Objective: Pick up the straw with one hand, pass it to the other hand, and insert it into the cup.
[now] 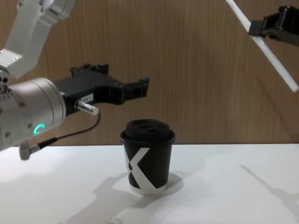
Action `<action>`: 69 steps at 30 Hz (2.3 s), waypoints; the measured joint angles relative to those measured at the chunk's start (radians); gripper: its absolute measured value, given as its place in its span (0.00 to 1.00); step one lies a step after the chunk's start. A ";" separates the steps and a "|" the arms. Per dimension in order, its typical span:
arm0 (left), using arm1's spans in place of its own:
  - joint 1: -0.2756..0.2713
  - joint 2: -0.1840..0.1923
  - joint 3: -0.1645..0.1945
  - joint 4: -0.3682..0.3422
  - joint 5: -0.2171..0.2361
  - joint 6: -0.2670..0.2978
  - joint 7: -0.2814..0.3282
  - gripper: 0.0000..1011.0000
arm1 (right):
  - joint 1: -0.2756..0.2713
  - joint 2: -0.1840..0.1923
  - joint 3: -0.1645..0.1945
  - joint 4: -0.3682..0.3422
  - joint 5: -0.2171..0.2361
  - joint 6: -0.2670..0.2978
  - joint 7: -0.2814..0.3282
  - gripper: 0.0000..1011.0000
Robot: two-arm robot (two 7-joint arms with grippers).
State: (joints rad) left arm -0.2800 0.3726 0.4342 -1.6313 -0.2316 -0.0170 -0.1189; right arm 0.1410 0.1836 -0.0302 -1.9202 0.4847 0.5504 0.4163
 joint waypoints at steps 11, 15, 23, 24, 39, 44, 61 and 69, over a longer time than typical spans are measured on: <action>-0.036 -0.007 -0.015 0.024 -0.087 -0.042 -0.127 0.99 | -0.008 0.004 0.004 -0.013 0.035 -0.008 0.026 0.00; -0.046 -0.011 -0.021 0.034 -0.122 -0.053 -0.173 0.99 | -0.014 0.009 0.006 -0.019 0.050 -0.009 0.037 0.00; -0.063 -0.021 -0.031 0.056 -0.200 -0.070 -0.269 0.99 | -0.025 0.017 0.005 -0.024 0.073 -0.014 0.060 0.00; -0.064 -0.021 -0.032 0.058 -0.206 -0.072 -0.276 0.99 | -0.027 0.017 0.005 -0.024 0.076 -0.015 0.064 0.00; -0.075 -0.044 -0.034 0.113 -0.333 -0.096 -0.402 0.99 | -0.056 0.027 0.006 -0.005 0.117 -0.044 0.105 0.00; -0.078 -0.055 -0.032 0.134 -0.372 -0.104 -0.437 0.99 | -0.063 0.031 0.010 0.005 0.132 -0.058 0.124 0.00; -0.103 -0.097 -0.008 0.221 -0.497 -0.114 -0.567 0.99 | -0.085 0.050 0.022 0.064 0.195 -0.132 0.229 0.00; -0.117 -0.108 0.008 0.249 -0.528 -0.113 -0.605 0.99 | -0.093 0.061 0.022 0.079 0.212 -0.155 0.263 0.00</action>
State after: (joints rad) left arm -0.3965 0.2649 0.4418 -1.3818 -0.7600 -0.1304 -0.7236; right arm 0.0479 0.2449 -0.0080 -1.8413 0.6968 0.3950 0.6796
